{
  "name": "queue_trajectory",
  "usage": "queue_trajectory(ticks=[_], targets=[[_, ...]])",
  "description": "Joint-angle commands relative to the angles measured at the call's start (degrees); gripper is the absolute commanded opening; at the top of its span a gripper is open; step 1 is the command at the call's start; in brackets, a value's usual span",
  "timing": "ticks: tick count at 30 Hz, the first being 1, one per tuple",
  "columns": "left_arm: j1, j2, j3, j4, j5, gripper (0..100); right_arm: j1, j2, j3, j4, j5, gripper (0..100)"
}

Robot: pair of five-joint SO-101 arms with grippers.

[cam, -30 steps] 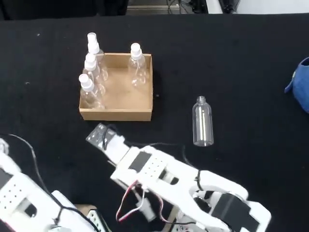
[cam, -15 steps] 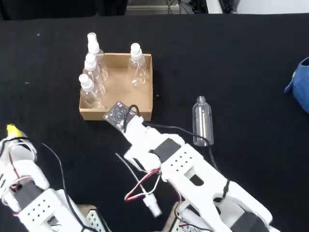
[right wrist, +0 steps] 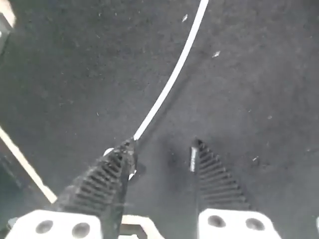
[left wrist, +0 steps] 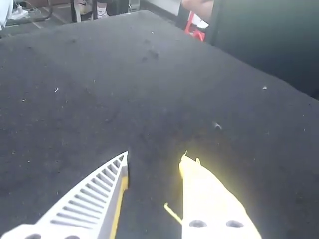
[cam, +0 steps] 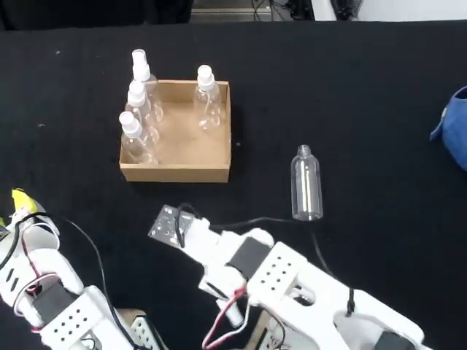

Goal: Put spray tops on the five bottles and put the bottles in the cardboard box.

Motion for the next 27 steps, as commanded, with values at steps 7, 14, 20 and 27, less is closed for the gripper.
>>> queue_trajectory(ticks=[7,14,20,27], targets=[[3.5,-0.9,-0.9,-1.2,0.2,3,-0.9,-3.4,8.4,-6.3,0.4,19.8],[3.0,-0.9,-1.1,-1.2,0.1,3,-1.1,-3.7,4.4,-7.0,-2.5,19.8],[1.2,-0.9,-1.0,-1.2,0.3,3,-6.9,-3.3,2.6,-7.0,-11.0,19.8],[0.6,-0.9,-0.9,-1.2,0.4,3,-14.2,-3.3,11.7,-15.7,-11.2,19.8]])
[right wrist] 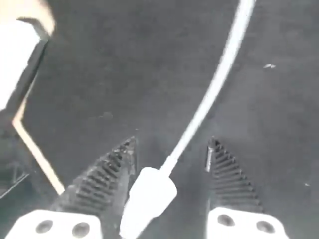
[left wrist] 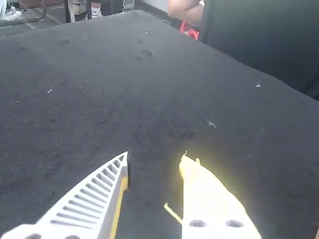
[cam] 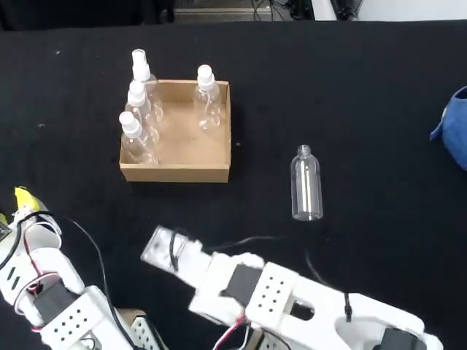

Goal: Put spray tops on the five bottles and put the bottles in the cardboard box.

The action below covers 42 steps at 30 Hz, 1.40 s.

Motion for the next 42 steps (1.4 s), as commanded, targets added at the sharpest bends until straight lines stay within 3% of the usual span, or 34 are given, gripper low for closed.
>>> queue_trajectory(ticks=[1,6,8,11,13,18,24,27,33,36,42], targets=[[-0.7,-0.9,-0.9,-1.2,0.4,3,-2.2,-1.4,5.1,-7.5,-0.3,19.8],[-0.7,-0.9,-0.9,-1.2,0.4,3,4.5,-1.5,6.9,-6.0,2.0,19.6],[-0.7,-0.9,-0.9,-1.2,0.4,3,8.5,-1.7,6.4,-5.3,8.2,15.4],[-0.7,-0.9,-0.8,-1.2,0.4,3,14.2,-1.7,4.2,-5.2,19.9,0.4],[-0.7,-0.9,-0.7,-1.2,0.4,3,18.5,-1.7,3.2,-4.0,27.3,2.4],[-0.7,-0.9,-0.7,-1.2,0.4,3,26.0,-1.7,-0.5,-4.5,29.9,1.0],[-0.7,-0.9,-0.7,-1.2,0.4,3,27.5,-1.6,-1.3,-4.4,42.9,1.0],[-0.8,-0.9,-0.7,-1.2,0.4,3,27.4,-1.7,-2.8,-4.6,41.7,3.3],[-0.8,-0.9,-0.7,-1.2,0.3,3,27.4,-1.7,-6.5,2.0,34.1,25.2],[-0.8,-0.9,-0.6,-1.2,0.2,3,28.3,-1.7,-8.8,9.6,34.7,23.0],[-0.8,-0.9,-0.6,-1.2,0.2,3,33.4,-1.7,-7.3,15.6,44.1,22.2]])
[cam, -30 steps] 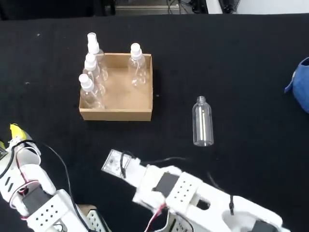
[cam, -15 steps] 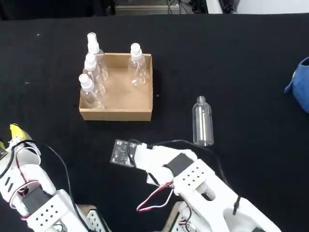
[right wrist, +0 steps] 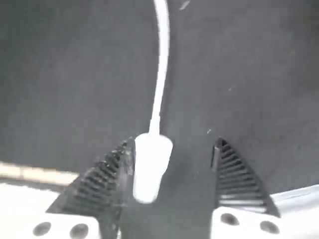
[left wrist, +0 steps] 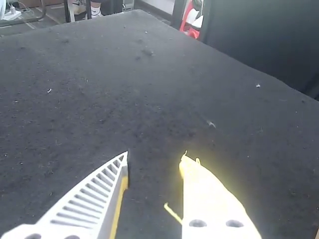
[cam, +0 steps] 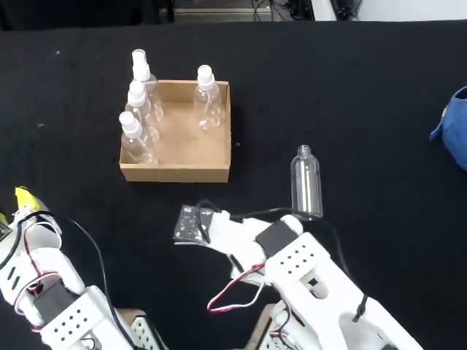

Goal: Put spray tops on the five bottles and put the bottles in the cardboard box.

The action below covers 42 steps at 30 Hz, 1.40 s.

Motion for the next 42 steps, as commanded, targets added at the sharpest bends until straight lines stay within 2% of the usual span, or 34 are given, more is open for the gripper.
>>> queue_trajectory(ticks=[1,13,15,17,18,21,24,26,32,37,42], targets=[[-0.8,-0.9,-0.6,-1.2,0.2,3,5.4,-1.1,-1.4,2.3,5.2,22.2],[-0.8,-0.9,-0.6,-1.2,0.3,3,7.8,-1.0,10.1,-7.6,9.8,21.1],[-0.8,-0.9,-0.6,-1.2,0.2,3,7.9,-1.1,10.3,-9.3,9.5,13.6],[-0.8,-0.9,-0.6,-1.2,0.2,3,7.9,-1.2,10.1,-11.3,9.4,0.3],[-0.8,-0.9,-0.5,-1.2,0.2,3,8.0,-1.2,9.8,-11.7,9.3,2.2],[-0.5,-0.9,-0.5,-1.2,0.3,3,9.2,-1.2,5.5,-7.9,9.4,0.9],[-0.4,-0.9,-0.5,-1.1,0.4,3,12.9,-1.2,-4.1,1.8,9.9,1.0],[-0.3,-0.9,-0.5,-1.1,0.4,3,16.1,-1.2,-10.2,7.8,11.6,1.0],[-0.2,-0.9,0.3,-1.0,0.4,3,30.7,-1.1,-21.4,20.4,25.7,1.0],[3.2,-0.9,1.0,-0.9,0.1,3,46.0,-0.8,-23.3,19.8,34.7,1.0],[4.8,-1.0,2.2,-0.8,0.4,3,60.2,-1.1,-23.7,15.4,36.0,1.0]])
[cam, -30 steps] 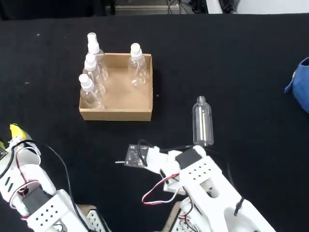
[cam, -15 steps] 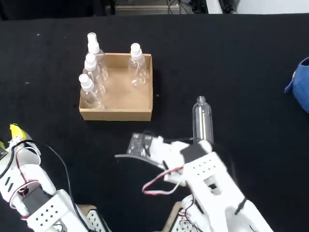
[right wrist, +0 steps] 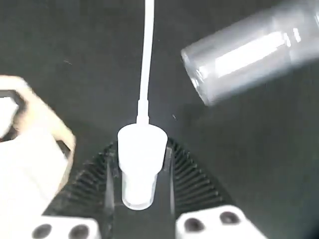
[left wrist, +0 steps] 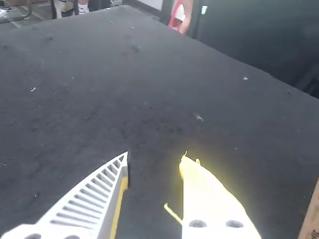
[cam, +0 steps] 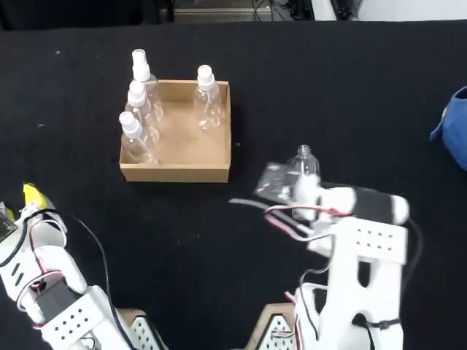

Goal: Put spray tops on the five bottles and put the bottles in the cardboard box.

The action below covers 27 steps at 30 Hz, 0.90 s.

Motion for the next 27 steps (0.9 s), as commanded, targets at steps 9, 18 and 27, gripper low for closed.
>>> queue_trajectory(ticks=[9,18,27], targets=[[7.2,-0.8,1.7,-0.5,0.4,3,21.8,1.5,-3.9,-22.2,-35.4,1.1],[8.7,-1.0,1.7,1.7,0.1,3,26.8,26.4,-9.5,-30.8,-65.5,1.2],[8.6,-1.0,1.7,1.7,0.1,3,22.2,36.4,-12.8,-34.9,-85.9,12.3]])
